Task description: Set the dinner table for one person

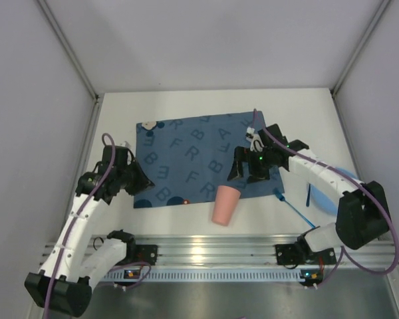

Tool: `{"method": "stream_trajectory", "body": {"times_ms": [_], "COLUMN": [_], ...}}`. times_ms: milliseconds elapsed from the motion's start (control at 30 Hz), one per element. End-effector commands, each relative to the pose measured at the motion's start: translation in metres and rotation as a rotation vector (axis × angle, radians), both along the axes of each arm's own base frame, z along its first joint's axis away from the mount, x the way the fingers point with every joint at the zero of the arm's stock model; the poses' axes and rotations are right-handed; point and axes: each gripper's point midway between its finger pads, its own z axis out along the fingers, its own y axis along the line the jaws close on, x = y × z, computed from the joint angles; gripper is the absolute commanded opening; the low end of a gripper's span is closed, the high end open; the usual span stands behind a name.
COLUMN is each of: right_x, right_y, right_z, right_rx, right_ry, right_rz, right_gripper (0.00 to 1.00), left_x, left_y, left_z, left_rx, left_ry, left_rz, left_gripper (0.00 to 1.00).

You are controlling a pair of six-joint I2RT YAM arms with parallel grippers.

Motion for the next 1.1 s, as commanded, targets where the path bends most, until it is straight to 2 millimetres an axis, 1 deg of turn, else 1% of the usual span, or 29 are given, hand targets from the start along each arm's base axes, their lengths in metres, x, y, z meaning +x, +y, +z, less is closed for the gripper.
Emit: {"method": "stream_trajectory", "body": {"times_ms": [0, 100, 200, 267, 300, 367, 500, 533, 600, 633, 700, 733, 767, 800, 833, 867, 900, 933, 967, 1033, 1067], "right_x": [-0.001, -0.011, -0.031, -0.043, -0.050, -0.058, -0.070, -0.074, -0.078, -0.082, -0.085, -0.086, -0.082, -0.080, -0.076, -0.065, -0.062, -0.059, -0.053, -0.056, -0.056], "right_y": [0.034, 0.044, 0.056, 0.057, 0.061, 0.064, 0.070, 0.072, 0.074, 0.075, 0.076, 0.076, 0.080, 0.078, 0.079, 0.084, 0.081, 0.083, 0.090, 0.093, 0.095], "right_z": [0.011, 0.003, -0.005, -0.011, -0.011, -0.010, -0.002, 0.001, 0.003, 0.003, 0.004, 0.005, 0.011, 0.013, 0.016, 0.026, 0.029, 0.034, 0.042, 0.045, 0.043], "right_rx": [0.056, 0.046, 0.044, 0.043, 0.045, 0.055, 0.089, 0.100, 0.108, 0.108, 0.115, 0.121, 0.132, 0.120, 0.112, 0.116, 0.101, 0.105, 0.117, 0.131, 0.131], "right_ry": [-0.086, -0.061, -0.034, -0.017, -0.016, -0.013, -0.006, 0.000, 0.003, 0.006, 0.010, 0.012, -0.015, -0.019, -0.029, -0.061, -0.040, -0.035, -0.047, -0.017, 0.010], "right_rz": [0.111, 0.144, 0.193, 0.213, 0.236, 0.251, 0.276, 0.287, 0.291, 0.301, 0.306, 0.313, 0.338, 0.346, 0.354, 0.372, 0.370, 0.382, 0.401, 0.416, 0.401], "right_gripper": [1.00, 1.00, 1.00, 1.00, 1.00, 1.00, 0.86, 0.76, 0.64, 0.48, 0.34, 0.21, 0.17, 0.10, 0.06, 0.02, 0.00, 0.00, 0.00, 0.00, 0.00], "left_x": [-0.019, -0.026, -0.030, -0.032, -0.034, -0.034, -0.033, -0.033, -0.030, -0.029, -0.025, -0.024, -0.023, -0.021, -0.020, -0.019, -0.015, -0.012, -0.008, 0.006, 0.011], "left_y": [0.004, 0.006, 0.009, 0.009, 0.009, 0.008, 0.007, 0.007, 0.005, 0.005, 0.004, 0.003, 0.003, 0.003, 0.003, 0.003, 0.002, 0.003, 0.002, -0.001, -0.002], "left_z": [-0.005, -0.006, -0.008, -0.009, -0.012, -0.014, -0.021, -0.021, -0.022, -0.022, -0.022, -0.022, -0.023, -0.025, -0.027, -0.032, -0.033, -0.036, -0.042, -0.043, -0.048], "left_rx": [-0.002, -0.002, 0.006, 0.005, 0.005, -0.001, -0.004, -0.006, -0.009, -0.009, -0.011, -0.013, -0.010, -0.008, -0.003, 0.007, 0.009, 0.021, 0.030, 0.035, 0.033], "left_ry": [0.035, 0.035, 0.031, 0.031, 0.041, 0.042, 0.052, 0.053, 0.052, 0.050, 0.043, 0.041, 0.043, 0.040, 0.038, 0.047, 0.036, 0.033, 0.050, 0.025, 0.065], "left_rz": [0.022, 0.030, 0.034, 0.035, 0.037, 0.036, 0.031, 0.033, 0.029, 0.029, 0.029, 0.026, 0.022, 0.019, 0.006, 0.002, -0.006, -0.019, -0.027, -0.055, -0.049], "left_gripper": [0.00, 0.00, 0.00, 0.00, 0.00, 0.00, 0.00, 0.00, 0.00, 0.00, 0.00, 0.00, 0.00, 0.00, 0.00, 0.00, 0.00, 0.00, 0.00, 0.00, 0.00]}}
